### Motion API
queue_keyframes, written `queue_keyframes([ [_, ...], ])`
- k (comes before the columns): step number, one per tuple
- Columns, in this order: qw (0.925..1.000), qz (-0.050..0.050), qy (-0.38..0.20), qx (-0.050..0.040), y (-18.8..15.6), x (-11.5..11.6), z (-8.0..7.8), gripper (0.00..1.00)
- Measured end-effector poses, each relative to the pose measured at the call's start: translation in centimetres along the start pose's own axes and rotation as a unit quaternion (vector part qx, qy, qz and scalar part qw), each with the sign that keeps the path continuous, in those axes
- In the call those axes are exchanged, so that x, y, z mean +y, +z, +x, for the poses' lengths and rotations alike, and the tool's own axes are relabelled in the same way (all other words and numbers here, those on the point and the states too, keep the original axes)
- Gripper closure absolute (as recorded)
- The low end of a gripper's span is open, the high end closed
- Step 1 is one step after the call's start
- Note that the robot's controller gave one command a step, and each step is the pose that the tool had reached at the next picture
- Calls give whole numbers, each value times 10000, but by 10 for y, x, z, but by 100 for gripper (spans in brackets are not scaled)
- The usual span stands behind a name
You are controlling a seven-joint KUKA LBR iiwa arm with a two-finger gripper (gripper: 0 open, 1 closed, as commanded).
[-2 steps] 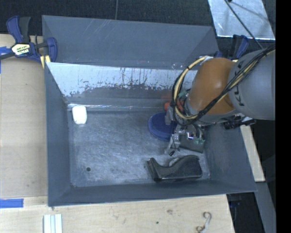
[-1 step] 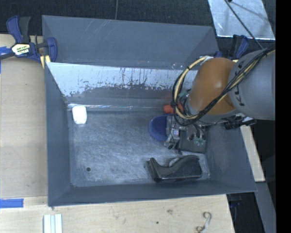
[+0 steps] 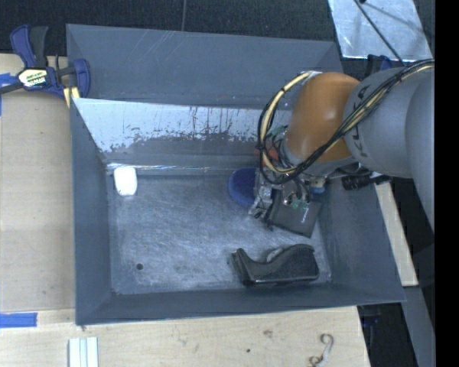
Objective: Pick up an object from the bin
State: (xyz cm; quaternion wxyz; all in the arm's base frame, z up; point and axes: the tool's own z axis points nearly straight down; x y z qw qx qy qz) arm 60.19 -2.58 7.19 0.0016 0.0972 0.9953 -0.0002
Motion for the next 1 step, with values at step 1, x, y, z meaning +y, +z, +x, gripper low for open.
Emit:
queue_keyframes([
  [1,9999,-12,121,-45,-136,10,6,100],
])
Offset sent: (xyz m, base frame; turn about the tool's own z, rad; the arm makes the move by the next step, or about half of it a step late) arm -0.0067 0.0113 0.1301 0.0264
